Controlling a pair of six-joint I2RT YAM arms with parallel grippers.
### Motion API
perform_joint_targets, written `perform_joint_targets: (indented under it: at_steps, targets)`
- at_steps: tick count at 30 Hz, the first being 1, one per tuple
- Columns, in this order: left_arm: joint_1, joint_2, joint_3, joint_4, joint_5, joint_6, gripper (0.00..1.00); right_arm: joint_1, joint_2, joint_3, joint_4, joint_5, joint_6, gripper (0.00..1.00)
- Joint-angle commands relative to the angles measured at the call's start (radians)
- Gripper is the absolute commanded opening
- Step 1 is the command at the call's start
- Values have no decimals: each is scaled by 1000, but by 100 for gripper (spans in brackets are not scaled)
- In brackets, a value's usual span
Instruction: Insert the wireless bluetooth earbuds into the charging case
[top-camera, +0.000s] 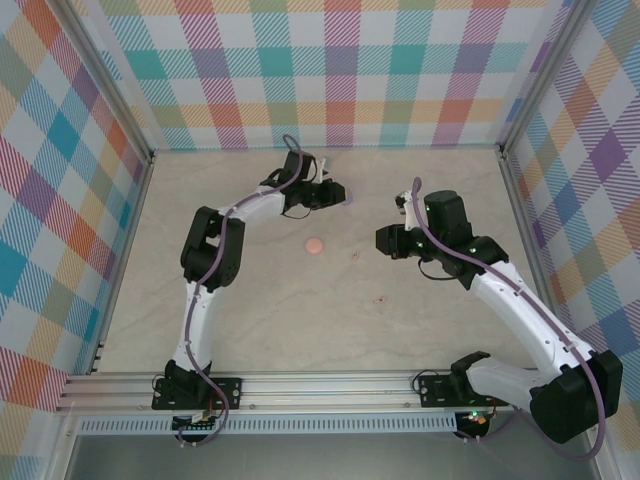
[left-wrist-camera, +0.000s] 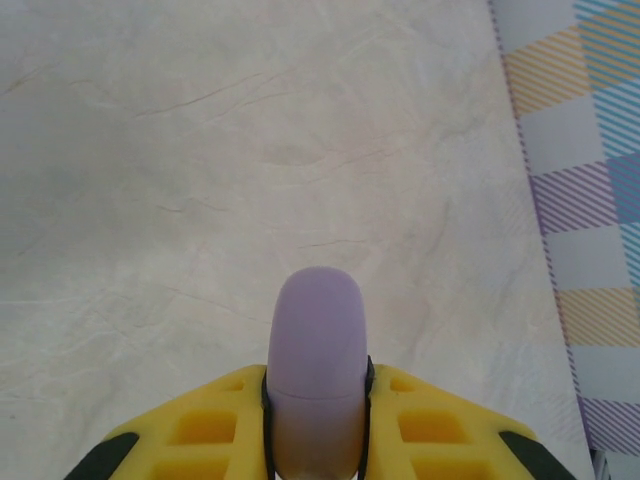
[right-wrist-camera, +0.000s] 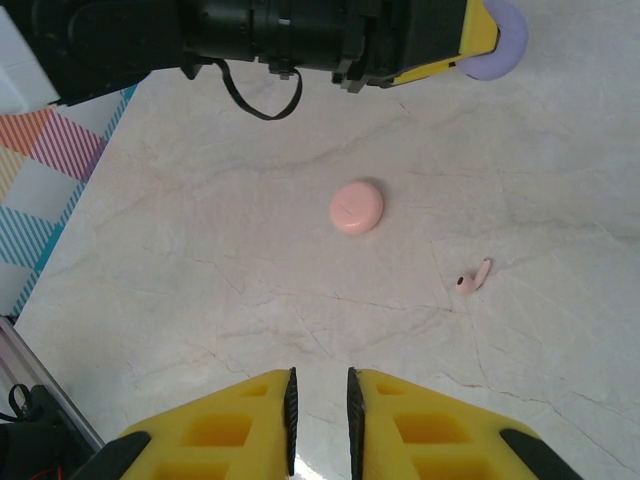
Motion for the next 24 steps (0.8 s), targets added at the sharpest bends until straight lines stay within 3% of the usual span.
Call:
perform_joint_targets:
  at_steps: [1,18,21,24]
  targets:
    - [13,50,74,-66,39,5,21,2,0,-17,-11,-19,6,25]
    - [19,161,156,-202,-26,25,25,2,13,-20,-32,-2,9,25]
    - [20,159,155,-217,-55,27,29,2,15,-20,-32,-3,9,26]
    - [21,145,156,-246,-113,22,47,2,16,-22,-37,0,8,26]
